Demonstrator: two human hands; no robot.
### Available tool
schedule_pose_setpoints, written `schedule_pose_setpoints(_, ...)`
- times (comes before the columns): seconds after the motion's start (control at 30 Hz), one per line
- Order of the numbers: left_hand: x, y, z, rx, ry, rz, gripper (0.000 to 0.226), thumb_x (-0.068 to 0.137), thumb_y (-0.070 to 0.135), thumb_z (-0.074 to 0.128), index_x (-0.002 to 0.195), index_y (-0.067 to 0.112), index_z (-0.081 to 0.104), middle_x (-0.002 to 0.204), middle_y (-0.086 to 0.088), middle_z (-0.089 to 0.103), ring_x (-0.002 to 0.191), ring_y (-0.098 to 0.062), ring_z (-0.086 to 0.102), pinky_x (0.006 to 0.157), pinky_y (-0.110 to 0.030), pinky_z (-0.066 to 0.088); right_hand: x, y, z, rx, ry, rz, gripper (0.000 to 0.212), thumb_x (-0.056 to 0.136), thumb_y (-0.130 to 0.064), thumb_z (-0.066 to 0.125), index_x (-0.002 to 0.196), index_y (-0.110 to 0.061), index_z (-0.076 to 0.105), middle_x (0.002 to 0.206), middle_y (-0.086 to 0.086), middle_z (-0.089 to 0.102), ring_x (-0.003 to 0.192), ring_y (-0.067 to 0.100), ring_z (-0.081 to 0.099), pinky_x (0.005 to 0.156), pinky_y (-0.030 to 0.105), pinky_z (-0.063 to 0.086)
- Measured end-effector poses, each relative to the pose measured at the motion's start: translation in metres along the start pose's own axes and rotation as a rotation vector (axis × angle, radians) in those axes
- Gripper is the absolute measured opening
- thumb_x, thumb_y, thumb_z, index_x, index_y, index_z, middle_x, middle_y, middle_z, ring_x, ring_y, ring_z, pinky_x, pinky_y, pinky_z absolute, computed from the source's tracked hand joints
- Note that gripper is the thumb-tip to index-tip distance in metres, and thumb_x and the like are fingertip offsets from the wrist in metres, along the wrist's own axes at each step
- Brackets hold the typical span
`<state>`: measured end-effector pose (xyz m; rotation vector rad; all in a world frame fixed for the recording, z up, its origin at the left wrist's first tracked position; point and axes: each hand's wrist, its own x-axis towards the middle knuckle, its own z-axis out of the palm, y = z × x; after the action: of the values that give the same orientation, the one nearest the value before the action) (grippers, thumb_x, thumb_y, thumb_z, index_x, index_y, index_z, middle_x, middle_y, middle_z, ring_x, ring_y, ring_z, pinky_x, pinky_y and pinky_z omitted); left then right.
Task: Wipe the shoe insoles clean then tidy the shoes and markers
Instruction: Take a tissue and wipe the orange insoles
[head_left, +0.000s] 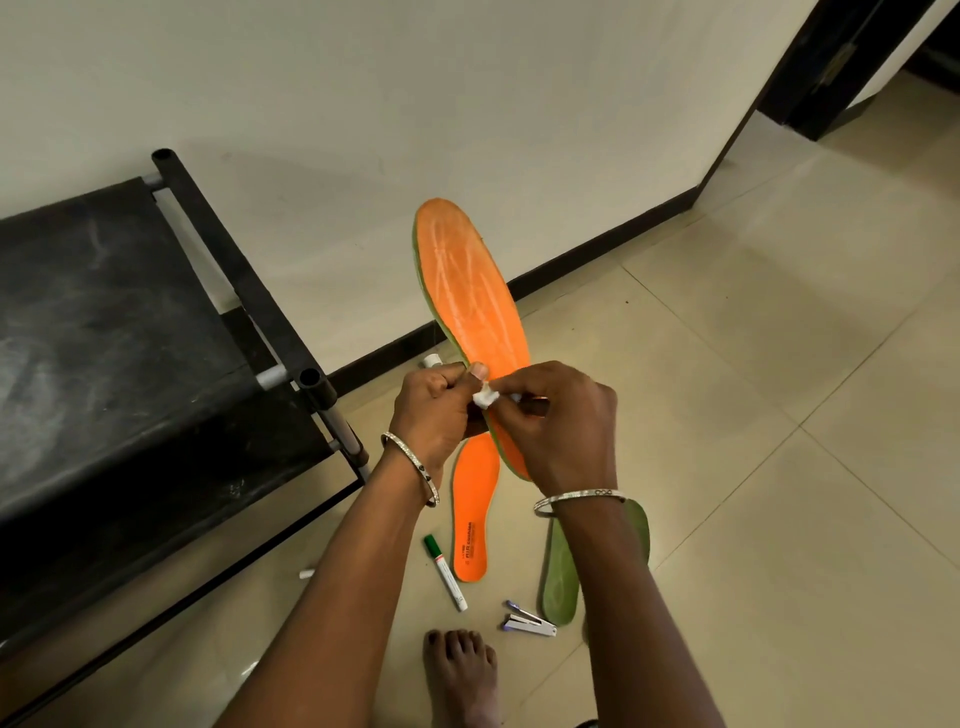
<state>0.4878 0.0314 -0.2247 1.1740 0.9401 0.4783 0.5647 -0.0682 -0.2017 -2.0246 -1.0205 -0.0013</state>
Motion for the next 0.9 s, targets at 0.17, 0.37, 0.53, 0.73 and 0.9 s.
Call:
schedule_pose_setpoints(0.17,-0.001,0.001,0.001,-0.038,-0.021,-0.01,0.024,0.099,0.019,0.06,0.092,0.001,0.074,0.092,-0.017,0.076,0.085,-0.028,0.075,0.078,-0.04,0.062,0.004,0.01,-0.003,-0.007,0.054,0.059,0.006,0.076,-0.019,0.081,0.079,-0.024,0.08,0.077,-0.005,0.072,0.069,0.01,0.064,0.067,0.033,0.056)
schedule_pose_setpoints(0.37,-0.003,0.005,-0.002,-0.122,-0.034,-0.049,0.019,0.1,0.019,0.058,0.091,0.009,0.072,0.084,-0.005,0.078,0.078,-0.018,0.076,0.067,-0.028,0.061,-0.001,0.023,-0.007,-0.006,0.05,0.169,0.005,0.08,-0.02,0.08,0.083,-0.024,0.079,0.084,-0.004,0.073,0.074,0.008,0.064,0.07,0.025,0.056)
schedule_pose_setpoints(0.53,-0.002,0.003,-0.001,-0.126,-0.004,-0.053,0.021,0.101,0.018,0.056,0.095,0.006,0.072,0.091,-0.011,0.077,0.082,-0.021,0.075,0.067,-0.028,0.061,-0.002,0.002,0.007,-0.013,-0.001,0.047,0.006,0.078,-0.016,0.077,0.082,-0.02,0.079,0.082,-0.002,0.071,0.072,0.014,0.064,0.066,0.034,0.056)
schedule_pose_setpoints(0.73,-0.004,0.006,-0.003,-0.141,-0.025,-0.048,0.018,0.1,0.018,0.057,0.094,0.009,0.071,0.084,-0.003,0.078,0.076,-0.015,0.075,0.063,-0.025,0.059,0.001,0.023,-0.006,0.004,0.05,0.188,0.004,0.081,-0.02,0.08,0.085,-0.02,0.08,0.084,-0.002,0.074,0.074,0.01,0.065,0.073,0.034,0.058)
schedule_pose_setpoints(0.9,-0.004,0.006,0.0,-0.149,-0.028,-0.049,0.019,0.1,0.018,0.057,0.093,0.009,0.072,0.085,-0.004,0.078,0.079,-0.017,0.075,0.064,-0.026,0.059,-0.002,0.008,0.001,0.021,0.056,0.129,0.004,0.079,-0.021,0.079,0.083,-0.021,0.08,0.081,-0.003,0.073,0.071,0.012,0.066,0.069,0.035,0.057)
